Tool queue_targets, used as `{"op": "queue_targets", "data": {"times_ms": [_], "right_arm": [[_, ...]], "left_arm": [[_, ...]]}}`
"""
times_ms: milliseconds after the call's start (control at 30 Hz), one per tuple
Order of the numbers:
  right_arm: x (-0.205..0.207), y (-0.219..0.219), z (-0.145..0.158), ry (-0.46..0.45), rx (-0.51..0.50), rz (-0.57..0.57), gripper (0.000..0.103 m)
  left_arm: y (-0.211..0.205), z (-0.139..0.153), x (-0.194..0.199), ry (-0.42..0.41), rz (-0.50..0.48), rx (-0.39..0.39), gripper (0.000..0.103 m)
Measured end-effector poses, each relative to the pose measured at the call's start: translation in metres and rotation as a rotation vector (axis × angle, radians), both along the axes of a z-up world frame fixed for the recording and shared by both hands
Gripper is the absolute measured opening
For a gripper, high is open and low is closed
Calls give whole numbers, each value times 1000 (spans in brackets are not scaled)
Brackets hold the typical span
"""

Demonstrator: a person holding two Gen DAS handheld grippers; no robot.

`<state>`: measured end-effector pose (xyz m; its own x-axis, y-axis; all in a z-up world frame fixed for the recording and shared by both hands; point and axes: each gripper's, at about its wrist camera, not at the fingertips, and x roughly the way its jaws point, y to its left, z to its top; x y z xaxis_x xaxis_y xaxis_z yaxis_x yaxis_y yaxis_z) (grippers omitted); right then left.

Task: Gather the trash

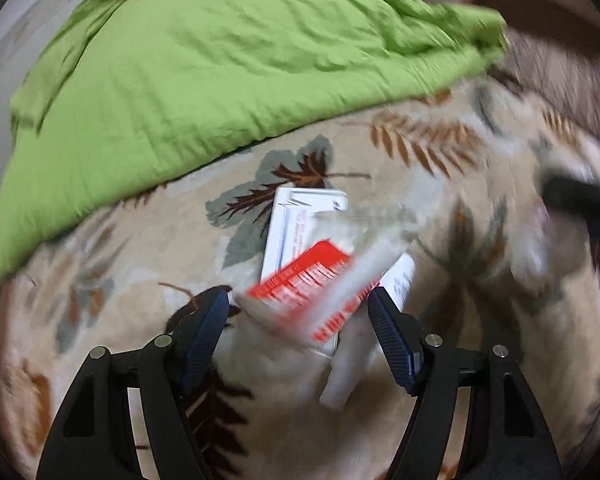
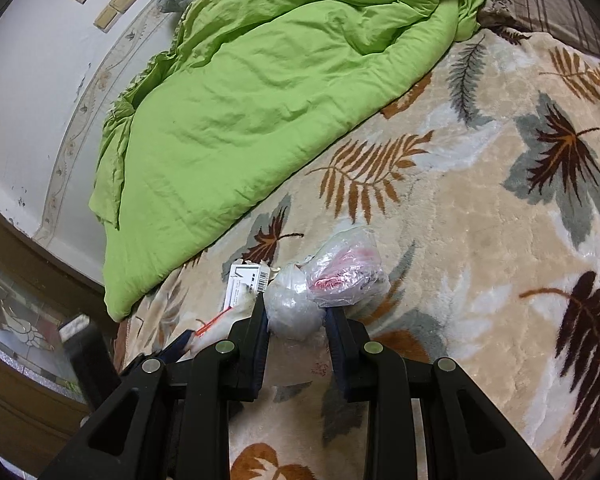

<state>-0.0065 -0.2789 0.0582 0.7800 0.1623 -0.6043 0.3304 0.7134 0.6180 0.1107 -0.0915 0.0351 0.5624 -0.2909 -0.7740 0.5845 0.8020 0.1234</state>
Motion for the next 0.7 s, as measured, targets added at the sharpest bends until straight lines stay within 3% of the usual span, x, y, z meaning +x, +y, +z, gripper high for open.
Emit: {"op": "queue_targets", "data": {"times_ms": [67, 100, 333, 500, 700], "right_arm": [[0, 0, 1, -4, -8, -2, 29], [0, 1, 1, -3, -13, -1, 29], [2, 9, 1, 2, -45, 22, 29], [1, 19, 5, -6, -112, 46, 29], [-2, 53, 7, -2, -184, 206, 29]], "left_arm": [[5, -5, 12, 56, 48, -59, 46], [7, -9, 15, 83, 69, -72, 42], [18, -9, 3, 92, 171, -138, 39], [39, 10, -21, 84, 240, -193, 39], [75, 39, -66, 55, 353, -255, 39]]}}
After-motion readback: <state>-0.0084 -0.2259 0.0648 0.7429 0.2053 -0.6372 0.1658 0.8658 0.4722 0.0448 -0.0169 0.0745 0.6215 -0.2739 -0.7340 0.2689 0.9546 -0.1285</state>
